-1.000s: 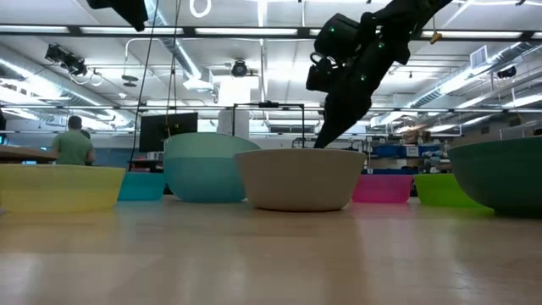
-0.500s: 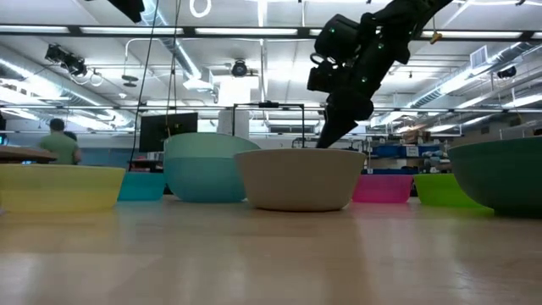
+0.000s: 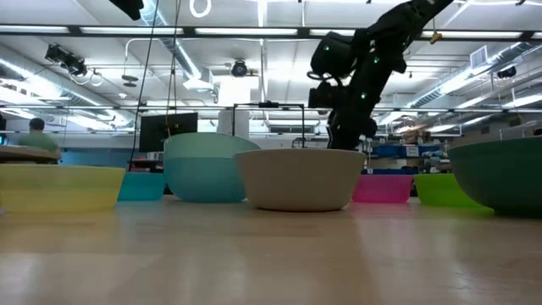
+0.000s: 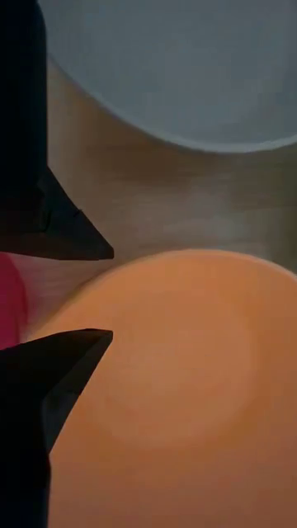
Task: Nest bowls inside each other
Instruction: Stack the orange bowl on top of the dark green bowl
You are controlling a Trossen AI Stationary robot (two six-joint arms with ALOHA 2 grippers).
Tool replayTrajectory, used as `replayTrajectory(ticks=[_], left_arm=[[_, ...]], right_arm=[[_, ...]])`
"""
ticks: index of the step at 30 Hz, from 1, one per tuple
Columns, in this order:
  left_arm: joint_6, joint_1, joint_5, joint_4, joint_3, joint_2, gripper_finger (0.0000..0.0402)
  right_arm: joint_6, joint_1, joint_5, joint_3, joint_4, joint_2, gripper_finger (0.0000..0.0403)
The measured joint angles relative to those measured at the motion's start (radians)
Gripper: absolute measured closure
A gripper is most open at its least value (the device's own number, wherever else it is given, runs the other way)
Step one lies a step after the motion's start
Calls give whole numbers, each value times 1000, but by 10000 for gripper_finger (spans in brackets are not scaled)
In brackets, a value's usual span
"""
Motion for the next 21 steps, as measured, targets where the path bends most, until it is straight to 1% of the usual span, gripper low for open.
replayTrajectory(ticks=[4,8,10,12,15,16,18,21], left_arm=[[0,0,0,-1,0,0,273],[1,0,0,0,0,0,273],[1,-3,-2,0,0,0,273],[0,-6,-6,0,0,0,273],[0,-12,-15,-1,0,0,273],[0,-12,-22,-2,0,0,273],[0,-12,-26,-1,0,0,273],[0,-12,-30,-4,0,0,273]], right_arm=[[-5,0,11,0,26,49,270],[-16,-4,50,0,69,104,276],[-34,-7,60,0,81,119,291],[-50,-8,94,0,87,124,321],[-82,-13,120,0,72,100,384],[-91,-13,126,0,67,82,392],[-94,-13,161,-1,64,43,395],[-102,-13,177,-1,53,-39,400]])
